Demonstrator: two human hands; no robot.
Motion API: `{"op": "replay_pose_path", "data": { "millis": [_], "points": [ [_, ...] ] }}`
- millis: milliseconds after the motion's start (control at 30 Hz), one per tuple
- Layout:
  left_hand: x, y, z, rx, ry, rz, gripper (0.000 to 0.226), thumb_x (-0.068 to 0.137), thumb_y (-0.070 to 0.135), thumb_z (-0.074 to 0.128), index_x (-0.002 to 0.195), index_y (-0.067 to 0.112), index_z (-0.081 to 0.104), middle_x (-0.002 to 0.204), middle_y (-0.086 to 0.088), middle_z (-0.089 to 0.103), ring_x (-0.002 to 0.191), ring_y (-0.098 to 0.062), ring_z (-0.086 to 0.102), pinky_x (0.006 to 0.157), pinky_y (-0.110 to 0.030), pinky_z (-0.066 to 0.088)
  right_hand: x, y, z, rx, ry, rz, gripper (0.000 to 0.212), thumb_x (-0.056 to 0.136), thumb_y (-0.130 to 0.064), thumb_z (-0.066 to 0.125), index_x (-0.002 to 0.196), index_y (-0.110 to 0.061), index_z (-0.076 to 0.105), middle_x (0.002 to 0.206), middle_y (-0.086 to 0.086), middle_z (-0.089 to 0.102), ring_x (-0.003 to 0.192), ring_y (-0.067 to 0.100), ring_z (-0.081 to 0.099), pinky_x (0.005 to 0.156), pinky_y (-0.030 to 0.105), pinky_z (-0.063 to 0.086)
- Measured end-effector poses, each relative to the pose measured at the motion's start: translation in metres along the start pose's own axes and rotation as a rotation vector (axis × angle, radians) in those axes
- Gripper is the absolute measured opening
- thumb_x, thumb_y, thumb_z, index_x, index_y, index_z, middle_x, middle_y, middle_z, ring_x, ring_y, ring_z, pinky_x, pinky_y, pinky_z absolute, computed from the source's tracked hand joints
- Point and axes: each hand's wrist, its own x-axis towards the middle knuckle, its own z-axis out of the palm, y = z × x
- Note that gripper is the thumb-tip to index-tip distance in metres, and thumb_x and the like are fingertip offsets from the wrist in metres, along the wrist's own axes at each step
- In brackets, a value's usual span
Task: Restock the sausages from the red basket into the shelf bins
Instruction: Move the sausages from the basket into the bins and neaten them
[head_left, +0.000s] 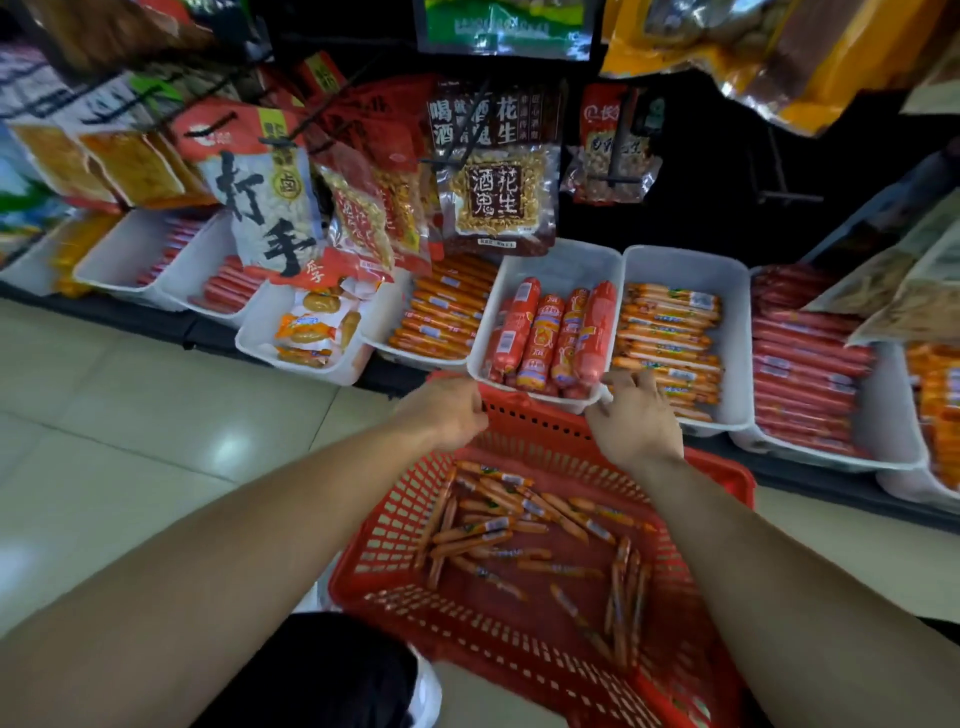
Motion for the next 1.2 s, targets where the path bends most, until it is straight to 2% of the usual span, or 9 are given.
{"op": "replay_pose_path", "data": {
  "millis": [167,267,467,600,700,900,1000,1067,1200],
  "points": [
    [-0.048,-0.021,0.069,-0.023,-0.041,-0.025,0.022,0.091,0.028,0.056,0.099,0.014,0.070,0.107,-0.012,0.071,0.105,-0.030,0.065,0.086,-0.036,0.051,-0.047,0.025,0.028,0.006,-0.185,-0.103,0.041,0.089,-0.031,0.061,0.129,-0.020,0.059,0.129,0.010,0.049,0.117,0.035,0.056,0.099,0.042,0.047],
    [-0.055,-0.034,0.111,-0.012,-0.110,-0.079,0.034,0.094,0.031,0.057,0.117,0.006,0.062,0.120,-0.019,0.063,0.113,-0.036,0.059,0.090,-0.037,0.046,-0.060,0.052,0.056,-0.069,-0.374,0.003,0.051,0.089,-0.035,0.063,0.136,-0.019,0.054,0.134,0.013,0.046,0.122,0.036,0.053,0.103,0.041,0.044],
    [-0.027,-0.056,0.163,0.076,-0.221,-0.138,0.071,0.092,0.044,0.061,0.146,0.007,0.034,0.143,-0.023,0.041,0.126,-0.043,0.047,0.101,-0.043,0.042,-0.063,0.098,0.102,-0.170,-0.526,0.132,0.069,0.093,-0.038,0.061,0.154,-0.019,0.034,0.154,0.016,0.032,0.143,0.036,0.031,0.114,0.037,0.032],
    [0.012,-0.066,0.178,0.153,-0.245,-0.090,0.085,0.087,0.049,0.065,0.155,0.018,0.023,0.160,-0.009,0.025,0.144,-0.038,0.026,0.115,-0.046,0.030,-0.047,0.116,0.130,-0.240,-0.579,0.164,0.093,0.084,-0.049,0.070,0.158,-0.029,0.017,0.164,0.009,0.012,0.149,0.038,0.016,0.117,0.049,0.029],
    [0.039,-0.075,0.193,0.246,-0.232,0.008,0.094,0.082,0.044,0.072,0.156,0.028,0.017,0.165,0.002,0.014,0.150,-0.031,0.013,0.119,-0.048,0.024,-0.032,0.120,0.161,-0.317,-0.513,0.072,0.100,0.079,-0.057,0.071,0.157,-0.026,0.015,0.163,0.003,0.013,0.147,0.034,0.019,0.114,0.052,0.030],
    [0.078,-0.087,0.221,0.343,-0.287,0.065,0.121,0.078,0.048,0.078,0.157,0.028,-0.010,0.164,0.002,-0.021,0.150,-0.032,-0.018,0.122,-0.054,0.003,-0.007,0.108,0.205,-0.356,-0.550,-0.094,0.120,0.071,-0.080,0.063,0.159,-0.023,0.005,0.165,0.002,0.006,0.148,0.034,0.013,0.119,0.052,0.018],
    [0.085,-0.092,0.232,0.331,-0.297,-0.002,0.131,0.071,0.056,0.081,0.156,0.026,-0.014,0.164,-0.001,-0.021,0.150,-0.037,-0.016,0.121,-0.053,0.012,-0.010,0.105,0.214,-0.355,-0.525,-0.121,0.125,0.063,-0.085,0.062,0.158,-0.025,0.006,0.161,0.001,0.008,0.144,0.037,0.015,0.118,0.055,0.020],
    [0.084,-0.092,0.236,0.306,-0.230,0.036,0.124,0.070,0.058,0.080,0.157,0.026,-0.003,0.165,0.002,-0.011,0.150,-0.038,-0.007,0.119,-0.053,0.023,-0.015,0.103,0.218,-0.376,-0.492,-0.166,0.120,0.063,-0.084,0.062,0.156,-0.025,0.014,0.156,0.003,0.018,0.139,0.037,0.024,0.114,0.055,0.027],
    [0.076,-0.086,0.240,0.250,-0.174,0.220,0.109,0.072,0.049,0.081,0.156,0.027,0.015,0.157,0.001,0.010,0.139,-0.031,0.023,0.110,-0.044,0.039,-0.027,0.106,0.214,-0.406,-0.524,-0.150,0.089,0.071,-0.062,0.070,0.144,-0.025,0.036,0.142,0.007,0.037,0.129,0.034,0.036,0.108,0.051,0.034]
  ]
}}
